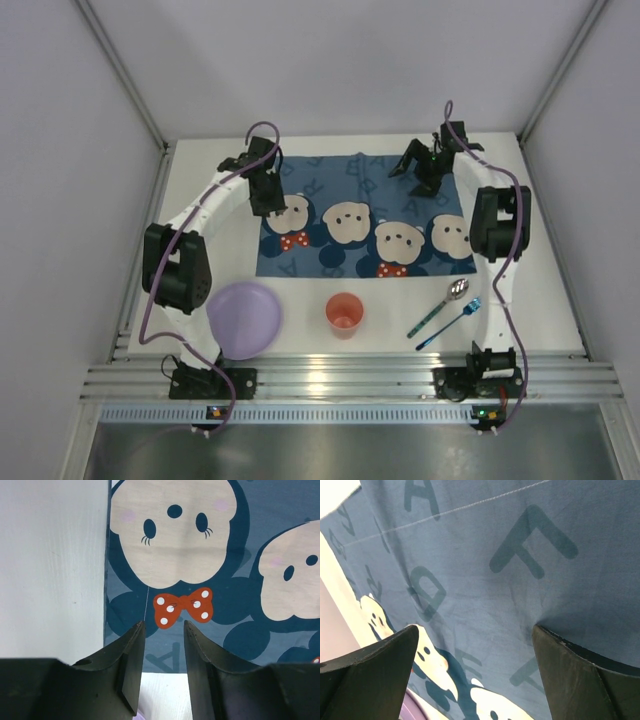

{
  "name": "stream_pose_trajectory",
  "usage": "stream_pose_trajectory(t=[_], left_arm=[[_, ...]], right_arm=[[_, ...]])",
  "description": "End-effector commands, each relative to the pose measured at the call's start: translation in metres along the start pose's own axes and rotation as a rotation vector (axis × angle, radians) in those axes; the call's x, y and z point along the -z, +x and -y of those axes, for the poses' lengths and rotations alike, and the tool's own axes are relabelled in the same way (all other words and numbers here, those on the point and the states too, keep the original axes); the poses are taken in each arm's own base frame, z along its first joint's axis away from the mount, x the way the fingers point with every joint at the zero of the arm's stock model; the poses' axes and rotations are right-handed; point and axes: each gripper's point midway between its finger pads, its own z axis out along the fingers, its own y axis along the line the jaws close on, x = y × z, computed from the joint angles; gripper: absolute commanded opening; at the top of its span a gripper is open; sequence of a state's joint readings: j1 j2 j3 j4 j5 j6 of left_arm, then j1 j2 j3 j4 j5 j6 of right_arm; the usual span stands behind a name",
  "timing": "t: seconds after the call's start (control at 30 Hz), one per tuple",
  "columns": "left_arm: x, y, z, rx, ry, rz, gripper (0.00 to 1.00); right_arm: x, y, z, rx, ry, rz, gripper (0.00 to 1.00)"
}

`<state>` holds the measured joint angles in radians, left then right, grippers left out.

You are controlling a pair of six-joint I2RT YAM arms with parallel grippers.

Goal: Set the dinner table for one person

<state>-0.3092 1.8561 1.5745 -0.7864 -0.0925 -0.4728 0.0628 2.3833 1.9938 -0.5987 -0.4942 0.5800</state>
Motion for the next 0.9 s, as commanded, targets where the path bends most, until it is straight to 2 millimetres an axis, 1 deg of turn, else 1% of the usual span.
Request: stream_pose_trajectory(t=[0.0,0.03,0.07,0.1,0.13,0.17,0.2,0.23,0.27,0.3,0.33,0.37,0.4,0.43,0.47,0.5,0.53,0.57,0.6,0.63,0.67,0.7,0.73,0.77,0.8,0.83,0.87], left_arm=[[0.039,-0.023,0.018,-0.011,0.087,0.087,0.42],[0.041,-0.019,0.019,-0.028,0.088,0.072,0.42],[0.046,-0.016,0.024,-0.043,0.095,0.066,0.42],[0.052,-0.013,0.025,-0.054,0.093,0.066,0.43],[0.057,-0.01,0.027,-0.067,0.093,0.067,0.43],[0.061,-0.001,0.032,-0.092,0.095,0.052,0.43],[0.062,0.008,0.033,-0.11,0.101,0.038,0.44],[0.073,0.011,0.037,-0.133,0.119,0.05,0.45],[0.078,0.019,0.043,-0.161,0.133,0.046,0.46],[0.08,0.03,0.044,-0.188,0.143,0.029,0.46],[0.091,0.035,0.05,-0.216,0.168,0.037,0.47],[0.096,0.04,0.052,-0.233,0.178,0.035,0.47],[0.099,0.048,0.053,-0.253,0.19,0.026,0.47],[0.103,0.052,0.056,-0.275,0.214,0.022,0.48],[0.115,0.059,0.062,-0.295,0.261,0.02,0.48],[0.116,0.066,0.063,-0.324,0.284,0.004,0.48],[0.123,0.076,0.072,-0.352,0.346,-0.02,0.48],[0.129,0.082,0.074,-0.374,0.369,-0.024,0.48],[0.129,0.092,0.074,-0.398,0.374,-0.041,0.48],[0.131,0.103,0.077,-0.444,0.381,-0.054,0.48],[0.134,0.11,0.076,-0.464,0.383,-0.056,0.48],[0.13,0.123,0.072,-0.482,0.375,-0.084,0.48],[0.132,0.133,0.075,-0.505,0.386,-0.096,0.47],[0.135,0.144,0.075,-0.511,0.407,-0.117,0.47],[0.138,0.151,0.077,-0.511,0.427,-0.132,0.47],[0.144,0.159,0.085,-0.533,0.469,-0.137,0.48],[0.151,0.169,0.092,-0.549,0.527,-0.16,0.49]], right_arm=[[0.032,0.001,-0.01,0.071,0.034,0.035,0.96],[0.04,0.0,-0.011,0.078,0.043,0.047,0.96],[0.051,-0.004,-0.018,0.095,0.041,0.071,0.97],[0.072,-0.011,-0.032,0.127,0.035,0.117,0.97],[0.086,-0.016,-0.043,0.142,0.031,0.145,0.99],[0.098,-0.02,-0.051,0.156,0.036,0.172,1.0],[0.121,-0.025,-0.065,0.181,0.037,0.221,1.0],[0.137,-0.028,-0.073,0.199,0.081,0.266,1.0],[0.149,-0.028,-0.081,0.216,0.098,0.295,1.0],[0.172,-0.027,-0.098,0.255,0.113,0.357,1.0],[0.18,-0.021,-0.1,0.266,0.137,0.368,1.0],[0.19,-0.016,-0.104,0.277,0.157,0.39,1.0],[0.212,-0.01,-0.114,0.303,0.159,0.435,1.0],[0.208,0.004,-0.103,0.308,0.217,0.425,1.0],[0.213,0.01,-0.097,0.307,0.248,0.436,1.0],[0.23,0.017,-0.095,0.285,0.26,0.472,1.0],[0.231,0.025,-0.087,0.27,0.275,0.466,1.0],[0.223,0.041,-0.065,0.25,0.316,0.421,1.0],[0.233,0.05,-0.064,0.241,0.307,0.433,1.0],[0.224,0.068,-0.046,0.226,0.334,0.383,1.0],[0.224,0.076,-0.04,0.224,0.338,0.37,1.0],[0.231,0.083,-0.039,0.224,0.331,0.377,1.0],[0.226,0.095,-0.026,0.219,0.348,0.344,1.0],[0.232,0.1,-0.026,0.225,0.338,0.348,1.0],[0.233,0.105,-0.027,0.235,0.323,0.339,1.0],[0.232,0.111,-0.024,0.236,0.321,0.326,1.0],[0.235,0.113,-0.025,0.245,0.311,0.326,1.0]])
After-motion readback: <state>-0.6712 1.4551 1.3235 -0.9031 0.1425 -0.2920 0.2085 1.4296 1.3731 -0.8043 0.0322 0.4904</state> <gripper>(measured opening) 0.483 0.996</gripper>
